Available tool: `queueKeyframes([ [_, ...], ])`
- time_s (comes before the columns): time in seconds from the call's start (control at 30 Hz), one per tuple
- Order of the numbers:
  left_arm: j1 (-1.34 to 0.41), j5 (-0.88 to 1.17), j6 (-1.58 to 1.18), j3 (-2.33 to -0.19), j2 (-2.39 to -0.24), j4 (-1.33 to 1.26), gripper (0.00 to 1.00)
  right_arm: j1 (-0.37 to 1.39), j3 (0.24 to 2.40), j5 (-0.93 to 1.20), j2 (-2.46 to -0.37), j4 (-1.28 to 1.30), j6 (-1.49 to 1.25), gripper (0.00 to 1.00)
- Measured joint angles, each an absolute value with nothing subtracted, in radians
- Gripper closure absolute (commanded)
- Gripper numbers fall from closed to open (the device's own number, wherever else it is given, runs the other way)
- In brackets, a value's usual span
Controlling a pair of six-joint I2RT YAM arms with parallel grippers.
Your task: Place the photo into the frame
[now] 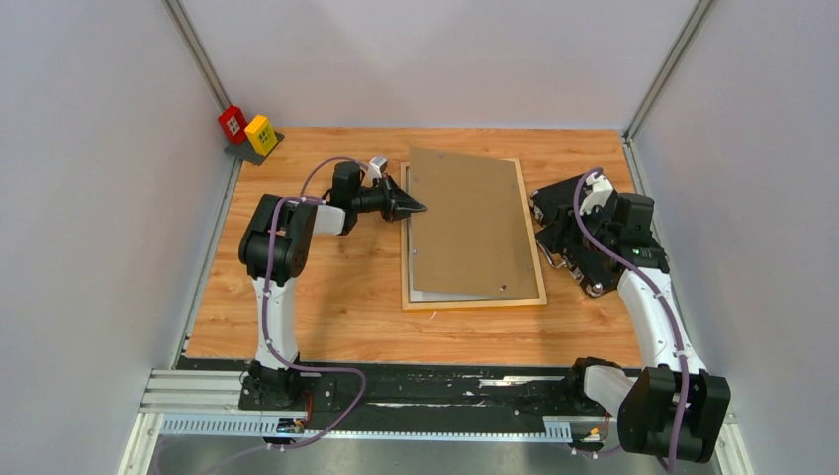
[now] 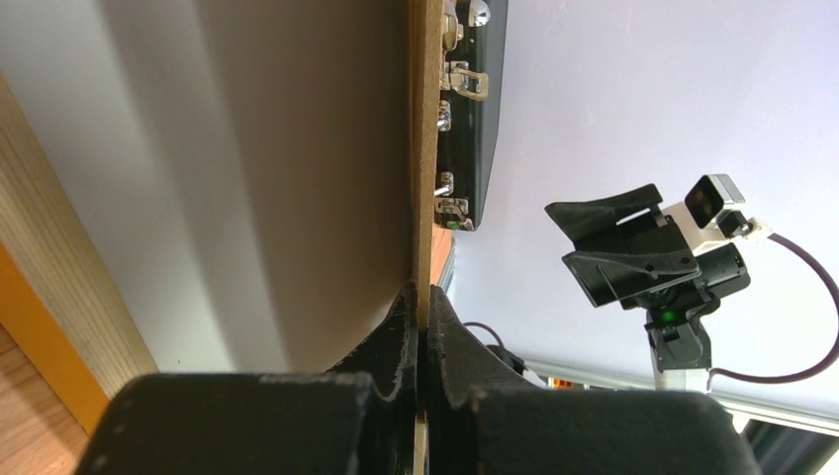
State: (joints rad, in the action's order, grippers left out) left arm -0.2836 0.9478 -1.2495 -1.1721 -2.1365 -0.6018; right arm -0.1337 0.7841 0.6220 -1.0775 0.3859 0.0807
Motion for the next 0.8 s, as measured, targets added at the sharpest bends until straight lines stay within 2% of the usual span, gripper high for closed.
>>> queueKeyframes([
  [0.8, -0.284, 0.947, -1.243, -1.172, -2.136, -0.599, 1.00, -0.134, 0.784, 0.630, -1.090, 0.388, 0.082, 0.43],
])
